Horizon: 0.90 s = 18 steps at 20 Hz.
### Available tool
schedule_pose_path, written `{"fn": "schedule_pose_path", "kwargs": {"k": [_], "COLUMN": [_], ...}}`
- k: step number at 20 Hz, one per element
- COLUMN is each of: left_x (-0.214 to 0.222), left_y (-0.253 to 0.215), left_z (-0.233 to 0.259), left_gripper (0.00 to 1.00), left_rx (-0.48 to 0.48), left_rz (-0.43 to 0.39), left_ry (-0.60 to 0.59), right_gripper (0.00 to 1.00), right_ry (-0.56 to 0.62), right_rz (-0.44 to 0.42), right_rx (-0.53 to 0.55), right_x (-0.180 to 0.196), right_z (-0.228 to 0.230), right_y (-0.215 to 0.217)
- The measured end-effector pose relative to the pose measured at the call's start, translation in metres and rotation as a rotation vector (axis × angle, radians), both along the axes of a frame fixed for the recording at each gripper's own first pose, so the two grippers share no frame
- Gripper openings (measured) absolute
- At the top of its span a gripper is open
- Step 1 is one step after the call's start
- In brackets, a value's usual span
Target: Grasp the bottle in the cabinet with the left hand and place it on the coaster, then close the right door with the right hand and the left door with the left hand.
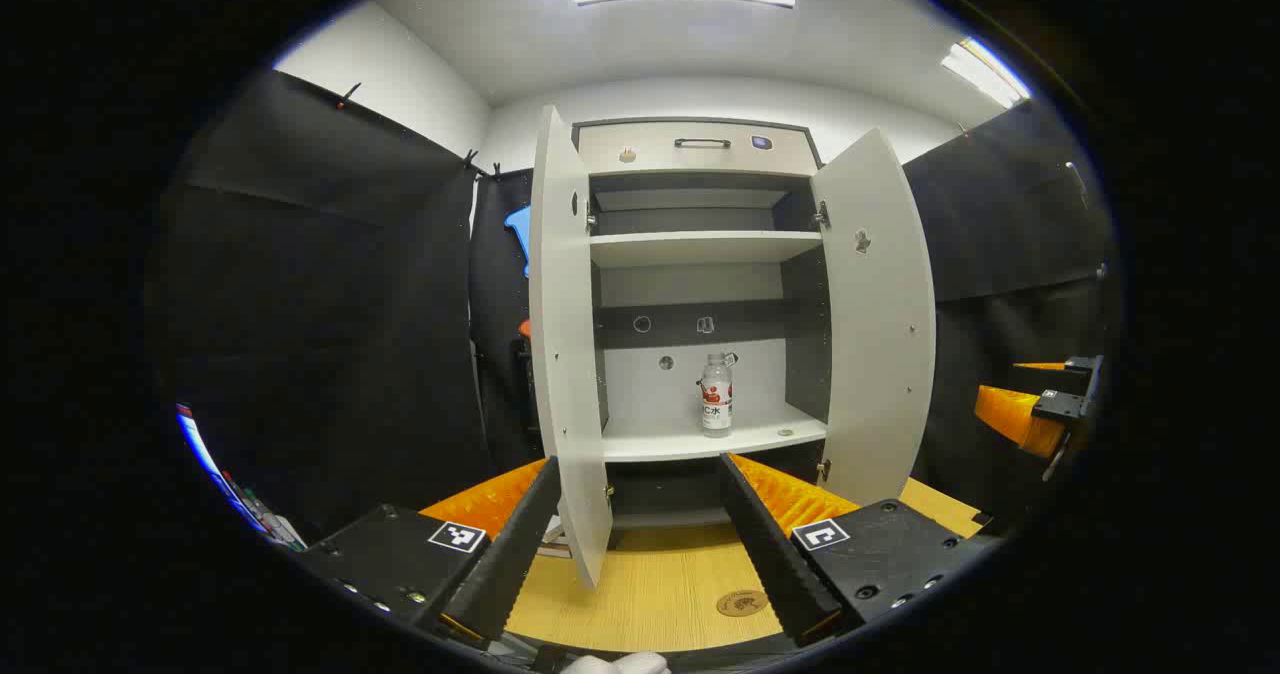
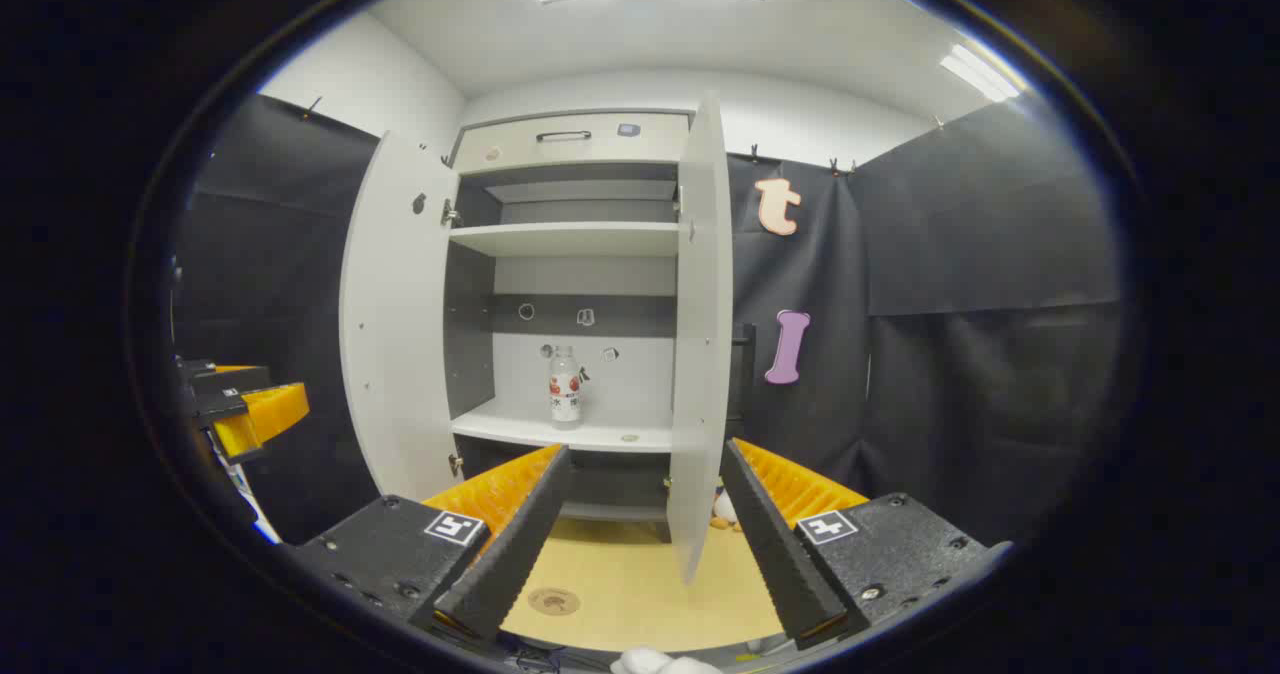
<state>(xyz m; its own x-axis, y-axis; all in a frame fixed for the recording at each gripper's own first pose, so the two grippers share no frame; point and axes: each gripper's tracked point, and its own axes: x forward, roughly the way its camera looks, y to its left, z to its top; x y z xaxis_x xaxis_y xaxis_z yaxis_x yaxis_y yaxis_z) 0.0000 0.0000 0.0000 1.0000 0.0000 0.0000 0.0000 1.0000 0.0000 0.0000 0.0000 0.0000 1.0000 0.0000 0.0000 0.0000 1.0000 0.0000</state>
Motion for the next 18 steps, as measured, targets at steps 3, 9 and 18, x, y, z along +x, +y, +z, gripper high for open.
{"fn": "schedule_pose_path", "kwargs": {"k": [3,9,18], "left_x": [-0.004,-0.004,0.047], "left_y": [0.003,0.007,-0.017], "left_z": [-0.004,-0.009,-0.012], "left_gripper": [0.95,0.95,0.95], "left_rx": [0.002,-0.007,-0.018], "left_rz": [0.0,0.0,-0.023], "left_ry": [0.006,0.016,0.0], "right_gripper": [0.99,0.99,0.99], "right_ry": [-0.003,0.007,0.043], "right_rz": [-0.011,-0.007,0.029], "right_rx": [-0.001,-0.015,-0.025], "right_x": [-0.003,-0.006,0.005], "right_z": [0.0,0.003,0.003], "right_y": [0.0,0.005,0.003]}}
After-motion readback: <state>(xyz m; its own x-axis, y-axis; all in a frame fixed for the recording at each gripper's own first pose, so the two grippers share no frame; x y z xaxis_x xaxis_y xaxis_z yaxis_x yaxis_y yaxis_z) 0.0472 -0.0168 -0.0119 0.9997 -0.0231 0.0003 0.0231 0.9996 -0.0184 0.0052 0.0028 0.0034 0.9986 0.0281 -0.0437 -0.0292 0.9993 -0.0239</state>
